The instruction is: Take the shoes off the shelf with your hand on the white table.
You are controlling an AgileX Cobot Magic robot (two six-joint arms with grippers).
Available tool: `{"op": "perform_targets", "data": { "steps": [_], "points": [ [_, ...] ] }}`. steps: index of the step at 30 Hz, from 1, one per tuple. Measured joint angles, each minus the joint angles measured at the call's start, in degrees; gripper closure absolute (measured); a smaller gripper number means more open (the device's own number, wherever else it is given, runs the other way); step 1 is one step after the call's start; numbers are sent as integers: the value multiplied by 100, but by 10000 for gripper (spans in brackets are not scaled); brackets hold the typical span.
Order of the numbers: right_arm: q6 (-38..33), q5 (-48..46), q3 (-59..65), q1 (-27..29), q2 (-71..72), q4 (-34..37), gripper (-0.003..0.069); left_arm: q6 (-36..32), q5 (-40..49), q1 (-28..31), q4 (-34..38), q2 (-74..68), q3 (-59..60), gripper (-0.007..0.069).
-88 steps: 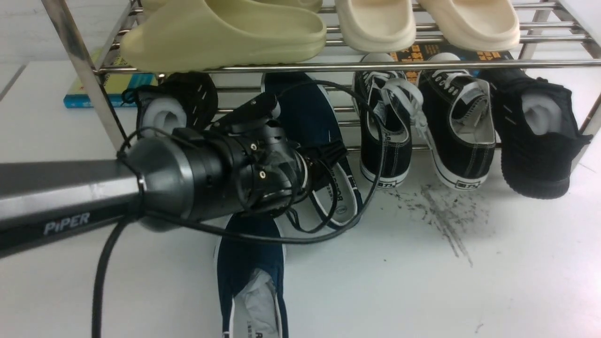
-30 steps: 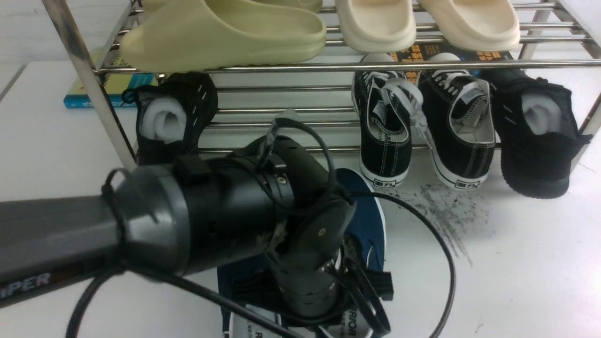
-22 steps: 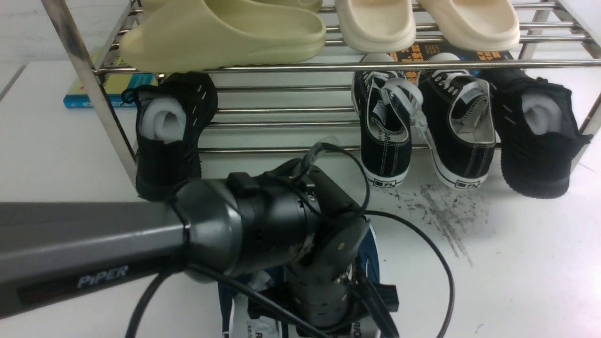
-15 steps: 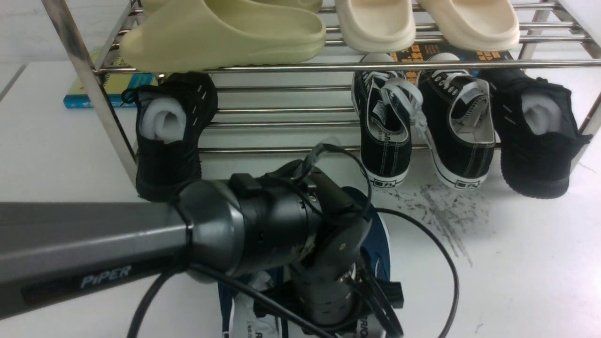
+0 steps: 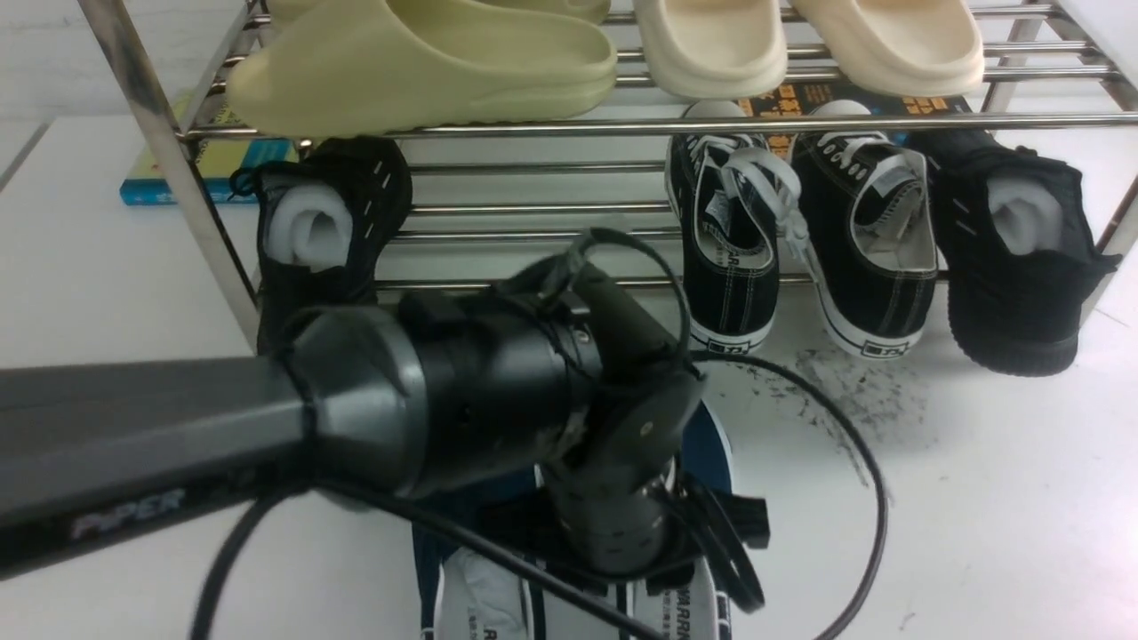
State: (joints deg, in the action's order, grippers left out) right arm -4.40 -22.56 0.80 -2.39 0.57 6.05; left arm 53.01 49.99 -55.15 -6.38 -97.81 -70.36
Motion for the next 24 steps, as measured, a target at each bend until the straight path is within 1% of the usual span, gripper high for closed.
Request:
{"op": "perform_targets", "data": {
  "steps": [2, 3, 4, 8, 9, 12, 15, 19, 20, 21, 23, 24],
  "points": [
    [0, 0, 0, 0, 0, 0, 419, -207, 376, 0, -332, 294, -213, 360],
    [0, 0, 0, 0, 0, 0, 419, -224, 412, 0, -357, 321, -213, 362],
    [0, 0, 0, 0, 0, 0, 419, -408, 771, 0, -547, 616, -353, 391],
    [0, 0, 0, 0, 0, 0, 419, -759, 1701, 0, -911, 1277, -443, 502],
    [0, 0, 0, 0, 0, 0, 419, -839, 1858, 0, -1068, 1488, -443, 539],
    [0, 0, 0, 0, 0, 0, 419, -1090, 1999, 0, -1488, 2156, -406, 612],
    [0, 0, 0, 0, 0, 0, 419, -1255, 2018, 0, -1441, 2907, -183, 623],
    [0, 0, 0, 0, 0, 0, 419, -1460, 2064, 0, -1037, 4297, 809, 623],
    [0, 0, 0, 0, 0, 0, 419, -1469, 2059, 0, -1024, 4366, 874, 623],
    [0, 0, 0, 0, 0, 0, 419, -1495, 1857, 0, -950, 4869, 1376, 623],
    [0, 0, 0, 0, 0, 0, 419, -1495, 1119, 0, -935, 5618, 2173, 623],
    [0, 0, 0, 0, 0, 0, 419, -1462, 616, 0, -935, 5989, 2580, 623]
  ]
}}
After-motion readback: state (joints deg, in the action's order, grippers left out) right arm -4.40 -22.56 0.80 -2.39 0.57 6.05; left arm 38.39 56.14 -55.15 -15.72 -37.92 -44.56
